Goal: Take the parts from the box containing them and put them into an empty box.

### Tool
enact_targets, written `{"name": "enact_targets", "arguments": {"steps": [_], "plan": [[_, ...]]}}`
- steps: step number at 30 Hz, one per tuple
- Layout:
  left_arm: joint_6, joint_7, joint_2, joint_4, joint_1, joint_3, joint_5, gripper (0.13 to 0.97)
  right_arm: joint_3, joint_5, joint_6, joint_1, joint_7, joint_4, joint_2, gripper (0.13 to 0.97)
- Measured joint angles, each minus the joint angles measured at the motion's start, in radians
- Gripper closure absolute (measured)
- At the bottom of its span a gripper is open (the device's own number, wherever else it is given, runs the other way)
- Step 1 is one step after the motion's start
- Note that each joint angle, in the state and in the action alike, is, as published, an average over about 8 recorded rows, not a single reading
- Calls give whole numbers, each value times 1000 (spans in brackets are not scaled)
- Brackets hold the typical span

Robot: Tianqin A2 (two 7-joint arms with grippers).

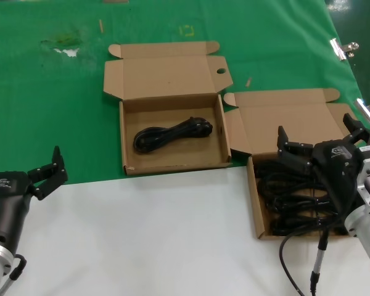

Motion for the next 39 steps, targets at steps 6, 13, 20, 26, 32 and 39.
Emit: {"name": "enact_targets", "arguments": {"steps": [6,13,20,26,32,39], "plan": [[0,0,0,0,0,0,0,132,0,0,0,0,0,0,0,129],[0,0,0,0,0,0,0,132,0,0,0,0,0,0,0,129],[0,0,0,0,0,0,0,132,0,0,0,0,0,0,0,129],[0,0,0,0,0,0,0,132,0,0,0,0,0,0,0,129],[0,0,0,0,0,0,0,132,0,0,0,0,0,0,0,129],[0,0,0,0,0,0,0,132,0,0,0,0,0,0,0,129]]}}
